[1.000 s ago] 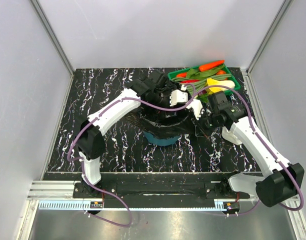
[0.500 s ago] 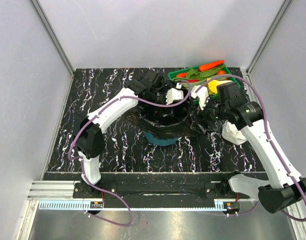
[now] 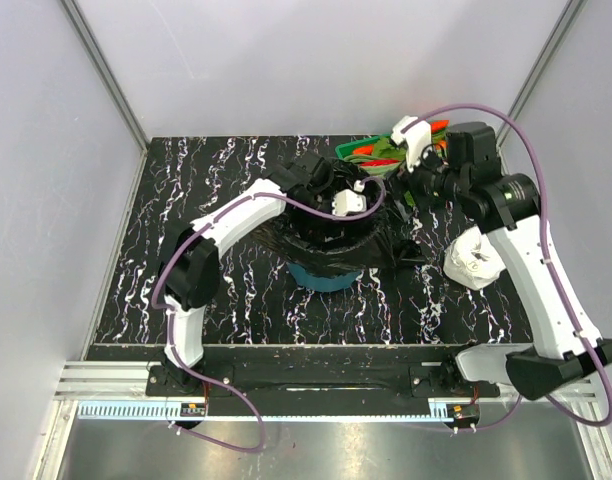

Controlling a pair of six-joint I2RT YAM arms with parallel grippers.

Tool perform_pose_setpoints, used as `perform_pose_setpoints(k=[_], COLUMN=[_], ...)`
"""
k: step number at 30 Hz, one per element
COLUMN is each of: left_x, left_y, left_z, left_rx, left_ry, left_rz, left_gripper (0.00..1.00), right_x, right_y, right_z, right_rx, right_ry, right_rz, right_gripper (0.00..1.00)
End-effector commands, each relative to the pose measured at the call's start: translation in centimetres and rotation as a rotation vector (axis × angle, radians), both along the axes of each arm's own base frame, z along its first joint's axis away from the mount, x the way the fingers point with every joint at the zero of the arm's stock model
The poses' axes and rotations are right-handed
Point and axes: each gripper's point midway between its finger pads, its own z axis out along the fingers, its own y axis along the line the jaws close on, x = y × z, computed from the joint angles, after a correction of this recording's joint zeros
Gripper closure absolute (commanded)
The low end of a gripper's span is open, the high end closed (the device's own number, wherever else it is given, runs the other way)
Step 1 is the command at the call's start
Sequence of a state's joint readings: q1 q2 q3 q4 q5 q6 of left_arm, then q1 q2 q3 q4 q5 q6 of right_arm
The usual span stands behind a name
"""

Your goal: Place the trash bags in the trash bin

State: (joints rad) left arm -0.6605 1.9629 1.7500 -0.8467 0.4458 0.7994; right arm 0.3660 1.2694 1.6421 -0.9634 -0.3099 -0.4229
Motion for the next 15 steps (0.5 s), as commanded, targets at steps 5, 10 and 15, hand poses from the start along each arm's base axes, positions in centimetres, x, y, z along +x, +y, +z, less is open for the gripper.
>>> perform_pose_setpoints(k=[5,10,15], left_x=[1.2,1.4,1.3], left_y=[0.7,1.0,1.0], left_z=[-2.1,-3.1,-4.2], left_rx=[0.087,0.122,0.155], left_ry=[-0.022,-0.023,-0.020], left_rz=[0.010,0.028,0.020], left_gripper=[0.01,0.01,0.01], right_x=[6.2,8.0,9.0], right_y=[0.8,2.1,2.7], right_z=[2.8,1.5,0.5], right_rx=[0.062,0.072,0.078], right_ry=[-0.069,-0.035,-0.017], right_rz=[-0.123,-0.103,-0.097], right_gripper=[0.19,0.19,0.19])
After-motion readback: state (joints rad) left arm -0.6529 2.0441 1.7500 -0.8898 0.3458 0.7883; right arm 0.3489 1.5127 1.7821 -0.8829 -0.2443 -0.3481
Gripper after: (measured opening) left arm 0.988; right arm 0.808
